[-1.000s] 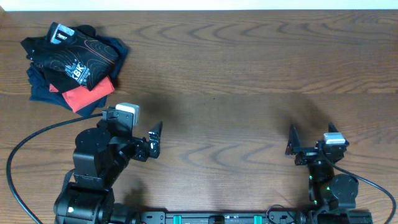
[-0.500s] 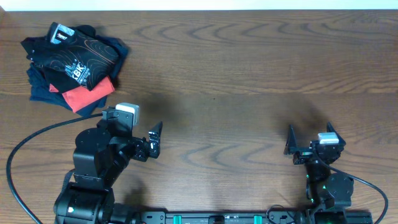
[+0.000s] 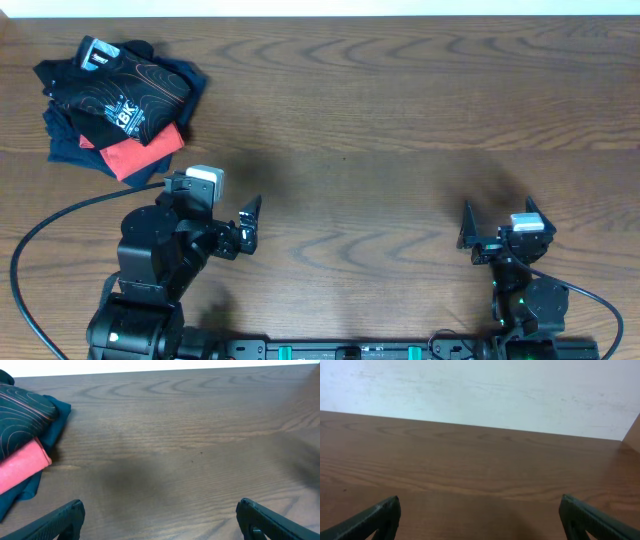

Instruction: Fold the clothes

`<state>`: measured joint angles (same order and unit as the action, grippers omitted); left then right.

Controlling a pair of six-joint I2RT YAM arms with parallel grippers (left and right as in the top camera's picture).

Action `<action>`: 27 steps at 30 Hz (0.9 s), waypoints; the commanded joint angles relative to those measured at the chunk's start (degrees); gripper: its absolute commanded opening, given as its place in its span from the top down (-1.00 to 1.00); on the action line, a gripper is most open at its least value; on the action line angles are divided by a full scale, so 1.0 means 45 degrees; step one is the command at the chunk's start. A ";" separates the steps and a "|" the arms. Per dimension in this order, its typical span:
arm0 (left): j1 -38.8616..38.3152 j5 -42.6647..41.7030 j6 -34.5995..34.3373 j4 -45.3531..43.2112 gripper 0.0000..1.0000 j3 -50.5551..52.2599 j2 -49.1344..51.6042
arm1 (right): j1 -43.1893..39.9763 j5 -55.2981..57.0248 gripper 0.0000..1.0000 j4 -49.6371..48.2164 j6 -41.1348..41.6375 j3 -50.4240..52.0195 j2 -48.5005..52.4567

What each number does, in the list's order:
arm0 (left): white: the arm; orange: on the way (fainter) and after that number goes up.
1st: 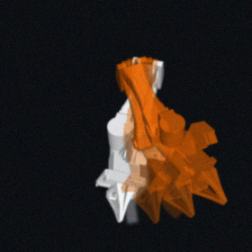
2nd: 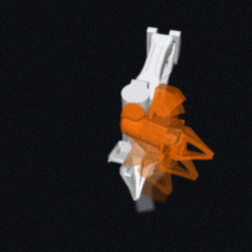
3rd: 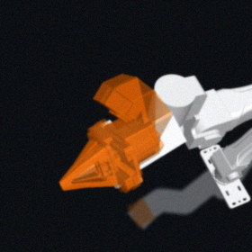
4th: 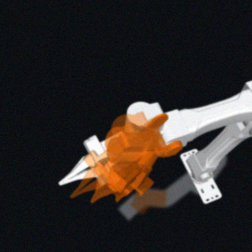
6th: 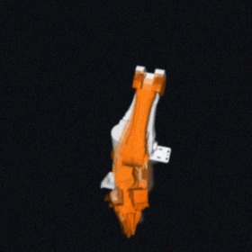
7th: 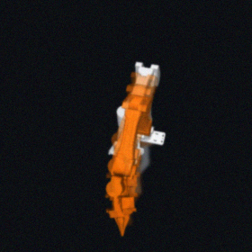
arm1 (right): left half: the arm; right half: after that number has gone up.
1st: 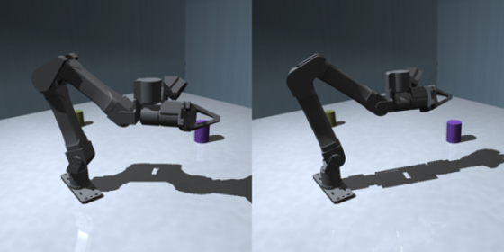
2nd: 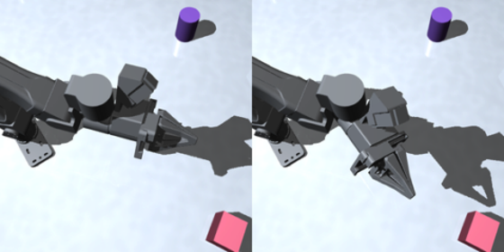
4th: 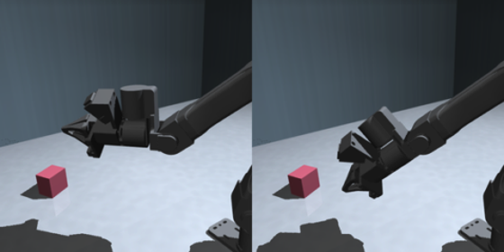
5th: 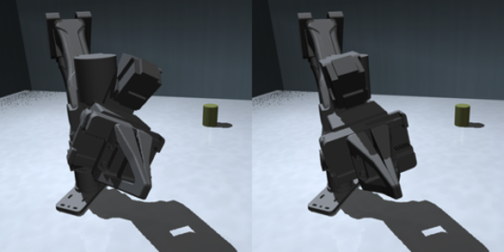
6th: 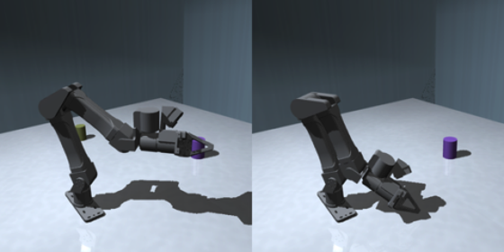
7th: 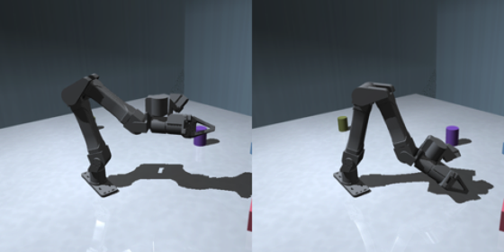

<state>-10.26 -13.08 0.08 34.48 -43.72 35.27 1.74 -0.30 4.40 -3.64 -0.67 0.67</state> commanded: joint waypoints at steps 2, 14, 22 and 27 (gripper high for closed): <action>-0.0039 0.0160 0.0170 -0.0010 -0.96 0.0049 -0.0010 | 0.0102 0.0005 -0.98 -0.0034 -0.0209 0.0078 -0.0078; -0.0039 0.0160 0.0170 -0.0005 -0.96 0.0053 -0.0092 | 0.0102 0.0005 -0.99 -0.0034 -0.0209 0.0078 -0.0078; 0.0874 0.0772 0.0403 0.0044 -0.96 0.1836 -0.2113 | 0.0102 0.0005 -0.98 -0.0034 -0.0204 0.0078 -0.0078; 0.1428 0.0729 0.0398 -0.1875 -0.96 0.4765 -0.3983 | 0.0102 0.0005 -0.98 -0.0034 -0.0209 0.0078 -0.0078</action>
<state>-4.91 -10.46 1.32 29.02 -28.21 21.15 1.74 -0.27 4.32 -3.64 -0.60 0.67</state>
